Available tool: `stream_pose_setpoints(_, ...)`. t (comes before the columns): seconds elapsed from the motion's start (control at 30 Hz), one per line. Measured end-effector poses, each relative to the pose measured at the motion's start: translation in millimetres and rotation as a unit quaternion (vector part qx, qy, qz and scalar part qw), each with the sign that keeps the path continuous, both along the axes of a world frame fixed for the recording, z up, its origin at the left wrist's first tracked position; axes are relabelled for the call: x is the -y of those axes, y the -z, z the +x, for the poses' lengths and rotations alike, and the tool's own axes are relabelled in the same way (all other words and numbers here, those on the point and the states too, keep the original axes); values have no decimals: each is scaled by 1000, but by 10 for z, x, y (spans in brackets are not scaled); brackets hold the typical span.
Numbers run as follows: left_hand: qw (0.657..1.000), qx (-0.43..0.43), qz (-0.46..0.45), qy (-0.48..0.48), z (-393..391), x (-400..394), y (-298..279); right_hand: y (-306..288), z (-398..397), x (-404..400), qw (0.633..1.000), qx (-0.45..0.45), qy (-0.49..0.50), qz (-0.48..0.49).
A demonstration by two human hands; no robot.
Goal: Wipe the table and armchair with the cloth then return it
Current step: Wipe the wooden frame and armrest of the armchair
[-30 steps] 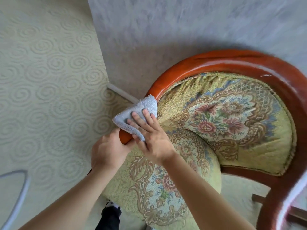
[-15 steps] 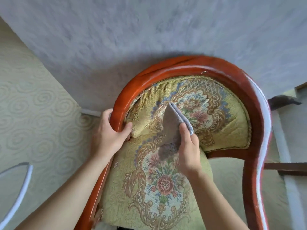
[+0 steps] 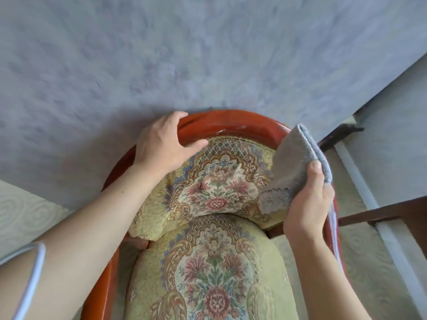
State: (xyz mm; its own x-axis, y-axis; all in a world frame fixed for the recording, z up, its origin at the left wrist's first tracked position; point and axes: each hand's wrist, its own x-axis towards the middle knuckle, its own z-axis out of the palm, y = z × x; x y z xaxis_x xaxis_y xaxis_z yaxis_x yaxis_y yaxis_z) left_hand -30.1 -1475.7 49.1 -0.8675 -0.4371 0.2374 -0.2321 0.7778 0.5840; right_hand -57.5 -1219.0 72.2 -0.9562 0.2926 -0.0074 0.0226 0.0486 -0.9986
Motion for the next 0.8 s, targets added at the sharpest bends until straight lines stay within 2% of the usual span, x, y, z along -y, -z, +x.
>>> stream_pose_setpoints(0.1,998,-23,-56,22,-218,-45,-40,-98,-193,43,994,-58,74,49)
stream_pose_setpoints(0.17,996,-37,-77,35,-293,-19,-18,-64,-333,94,989,-97,78,80)
stream_pose_setpoints(0.33,991,-60,-108,53,-312,43,57,253,-616,410,954,-133,-11,268)
stream_pose_setpoints(0.4,987,-72,-128,59,-318,53,89,402,-637,608,939,-141,-44,312)
stream_pose_setpoints(0.5,982,-94,-156,58,-324,66,133,621,-626,857,911,-219,-75,342)
stream_pose_setpoints(0.57,979,-101,-167,54,-325,73,148,748,-582,975,870,-298,-133,369)
stream_pose_setpoints(0.67,979,-102,-171,52,-326,76,162,850,-628,911,783,-381,-220,439)
stream_pose_setpoints(0.73,977,-104,-179,51,-317,82,180,866,-801,672,710,-422,-238,511)
stream_pose_setpoints(0.77,976,-107,-182,52,-313,88,189,872,-886,533,687,-428,-228,541)
stream_pose_setpoints(0.8,976,-107,-183,55,-314,92,196,882,-941,409,684,-420,-203,560)
